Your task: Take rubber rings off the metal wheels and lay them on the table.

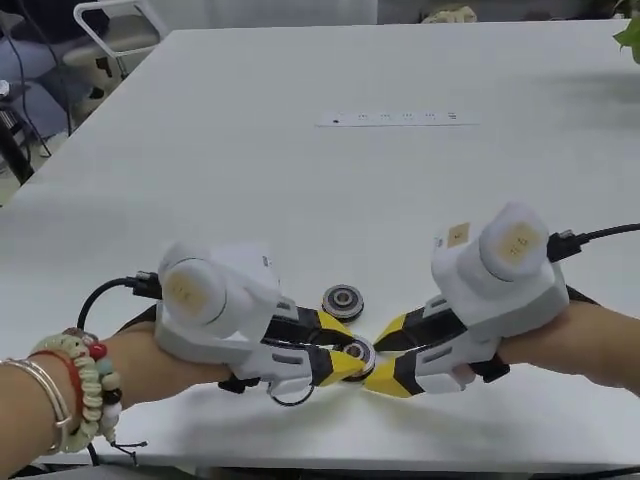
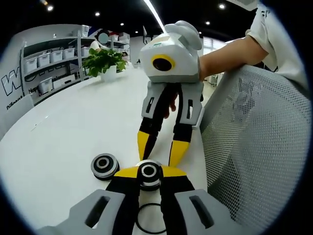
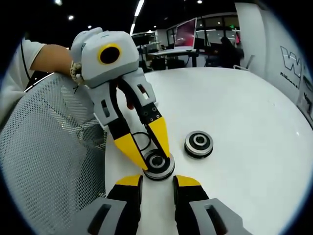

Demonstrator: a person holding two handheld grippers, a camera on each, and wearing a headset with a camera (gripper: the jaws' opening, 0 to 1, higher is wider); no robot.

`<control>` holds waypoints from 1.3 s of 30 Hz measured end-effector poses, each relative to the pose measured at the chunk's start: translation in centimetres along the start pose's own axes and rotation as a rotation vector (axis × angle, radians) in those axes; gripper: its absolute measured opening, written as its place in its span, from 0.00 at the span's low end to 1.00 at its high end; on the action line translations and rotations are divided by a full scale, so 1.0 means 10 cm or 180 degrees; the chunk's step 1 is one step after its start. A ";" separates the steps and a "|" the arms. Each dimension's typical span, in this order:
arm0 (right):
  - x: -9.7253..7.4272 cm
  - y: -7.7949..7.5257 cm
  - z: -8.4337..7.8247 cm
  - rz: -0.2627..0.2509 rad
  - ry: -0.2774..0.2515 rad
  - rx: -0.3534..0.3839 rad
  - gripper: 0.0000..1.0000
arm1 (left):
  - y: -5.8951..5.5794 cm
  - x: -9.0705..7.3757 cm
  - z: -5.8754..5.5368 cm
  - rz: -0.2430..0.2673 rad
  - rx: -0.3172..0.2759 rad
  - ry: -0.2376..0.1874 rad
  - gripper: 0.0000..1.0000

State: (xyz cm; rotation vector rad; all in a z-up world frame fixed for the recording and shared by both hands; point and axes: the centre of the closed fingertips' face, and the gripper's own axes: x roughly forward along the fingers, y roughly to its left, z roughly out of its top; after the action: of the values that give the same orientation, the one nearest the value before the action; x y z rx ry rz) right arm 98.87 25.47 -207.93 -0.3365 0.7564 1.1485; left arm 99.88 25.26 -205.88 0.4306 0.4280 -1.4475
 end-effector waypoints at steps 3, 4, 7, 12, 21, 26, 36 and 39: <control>0.00 0.00 0.01 -0.0002 -0.0006 0.0000 0.23 | -0.01 0.00 0.01 0.0002 0.0005 -0.0008 0.10; 0.00 0.00 0.01 -0.0005 -0.0010 -0.0002 0.23 | -0.01 0.00 0.01 0.0000 0.0002 -0.0010 0.10; 0.01 -0.02 0.02 -0.0031 -0.0031 -0.0011 0.23 | -0.01 0.00 0.01 -0.0009 0.0001 -0.0011 0.10; 0.03 -0.03 0.03 -0.0067 -0.0055 -0.0033 0.27 | -0.01 0.00 0.01 0.0002 -0.0013 -0.0049 0.10; 0.04 -0.01 0.04 -0.0048 -0.0081 -0.0088 0.22 | -0.02 0.00 0.01 0.0003 -0.0017 -0.0100 0.10; 0.02 0.00 0.03 -0.0028 -0.0061 -0.0106 0.20 | -0.02 -0.01 0.01 0.0005 -0.0028 -0.0131 0.10; -0.03 -0.01 -0.01 0.0003 -0.0006 -0.0158 0.05 | -0.01 -0.01 0.01 0.0016 -0.0042 -0.0155 0.10; -0.04 -0.03 -0.02 -0.0024 0.0003 -0.0149 0.02 | -0.01 -0.01 0.01 0.0018 -0.0046 -0.0159 0.10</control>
State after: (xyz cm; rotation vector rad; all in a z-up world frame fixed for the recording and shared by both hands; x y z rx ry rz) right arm 99.04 24.98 -207.86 -0.3789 0.7294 1.1605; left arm 99.74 25.34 -205.76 0.3830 0.3966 -1.4459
